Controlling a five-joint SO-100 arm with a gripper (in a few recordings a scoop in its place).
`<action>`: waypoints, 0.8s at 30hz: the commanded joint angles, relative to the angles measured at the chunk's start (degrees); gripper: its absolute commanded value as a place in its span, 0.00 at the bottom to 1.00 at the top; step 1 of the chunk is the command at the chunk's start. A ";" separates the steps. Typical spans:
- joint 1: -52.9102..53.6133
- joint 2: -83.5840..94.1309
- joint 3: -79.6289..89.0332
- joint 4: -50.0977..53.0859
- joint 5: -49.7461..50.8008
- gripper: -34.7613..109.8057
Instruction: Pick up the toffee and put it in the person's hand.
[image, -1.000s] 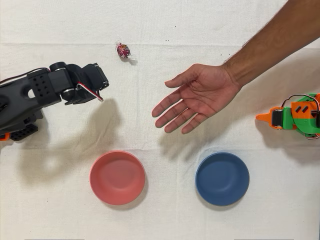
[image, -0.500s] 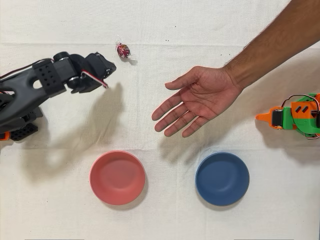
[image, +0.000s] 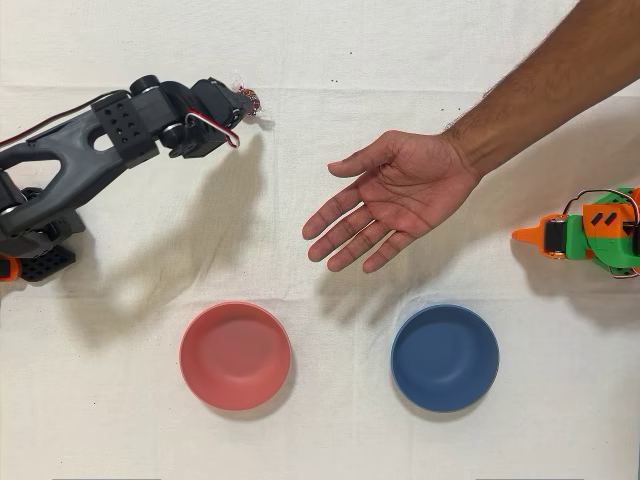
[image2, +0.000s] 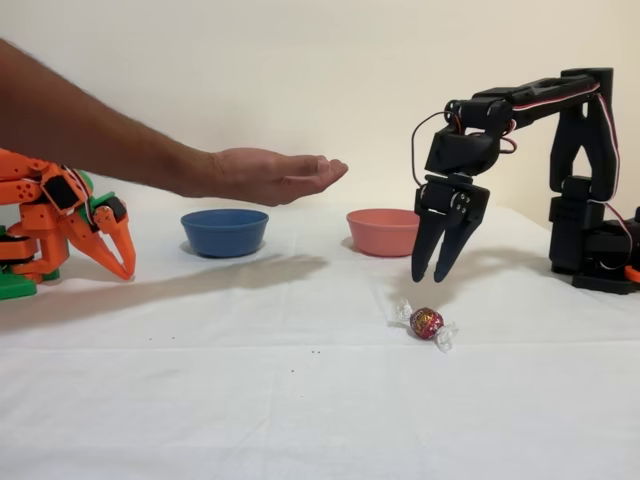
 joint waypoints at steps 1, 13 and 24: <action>-1.49 0.18 -5.62 0.35 -0.35 0.38; -4.66 -7.91 -13.80 2.11 -0.44 0.38; -4.66 -15.82 -21.01 2.90 -0.97 0.39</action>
